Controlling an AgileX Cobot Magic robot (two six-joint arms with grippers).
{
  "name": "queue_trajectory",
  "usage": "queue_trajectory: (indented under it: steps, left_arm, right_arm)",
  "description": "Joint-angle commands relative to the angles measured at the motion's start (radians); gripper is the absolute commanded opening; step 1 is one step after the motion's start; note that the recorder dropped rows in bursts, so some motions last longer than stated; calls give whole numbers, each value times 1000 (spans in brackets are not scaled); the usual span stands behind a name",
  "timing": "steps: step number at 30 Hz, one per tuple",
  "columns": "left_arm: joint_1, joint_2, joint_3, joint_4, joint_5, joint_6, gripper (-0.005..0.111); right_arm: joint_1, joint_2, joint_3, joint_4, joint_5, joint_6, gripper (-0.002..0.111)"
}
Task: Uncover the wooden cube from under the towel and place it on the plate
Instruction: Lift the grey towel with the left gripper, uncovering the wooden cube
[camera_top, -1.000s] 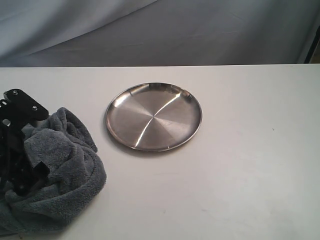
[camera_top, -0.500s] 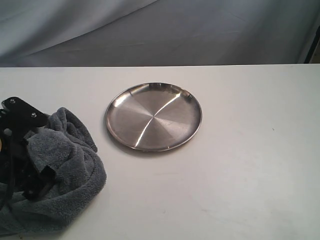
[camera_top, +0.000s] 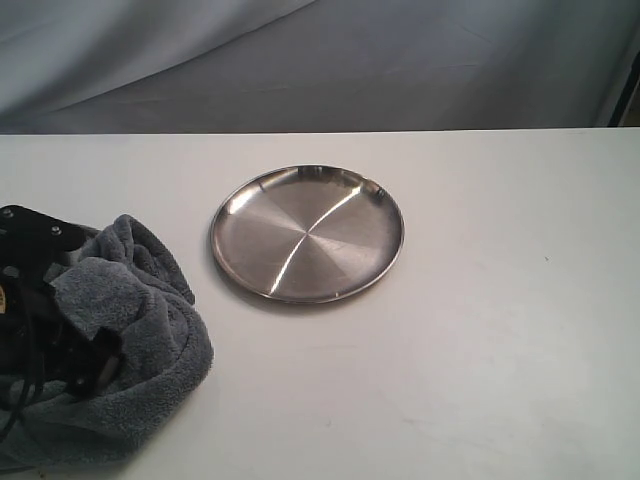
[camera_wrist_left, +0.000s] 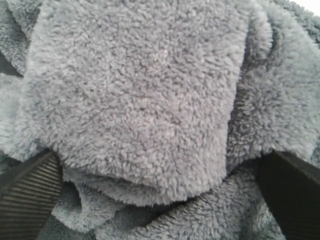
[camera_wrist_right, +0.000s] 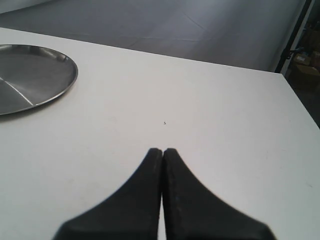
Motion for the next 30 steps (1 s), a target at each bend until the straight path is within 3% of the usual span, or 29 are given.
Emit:
queue_trajectory:
  steps: [1, 4, 10, 18, 22, 27, 30]
  left_arm:
    - [-3, -1, 6, -15, -7, -47, 102]
    - [-3, -1, 18, -15, -7, -63, 90]
    - [-3, -1, 37, -15, -11, -63, 48]
    - [-3, -1, 37, -15, -31, -62, 1]
    - [-3, -1, 13, -15, 22, -53, 0]
    - [-3, -19, -89, -7, 268, -53, 0]
    - [-3, -53, -136, -7, 344, -53, 0]
  right_arm:
    - [1, -6, 4, 5, -4, -3, 0]
    - [1, -6, 4, 5, -4, -3, 0]
    - [1, -6, 4, 5, -4, -3, 0]
    - [1, -6, 4, 5, -4, -3, 0]
    - [1, -6, 4, 5, -4, -3, 0]
    - [1, -6, 4, 5, -4, -3, 0]
    - [1, -6, 4, 5, -4, -3, 0]
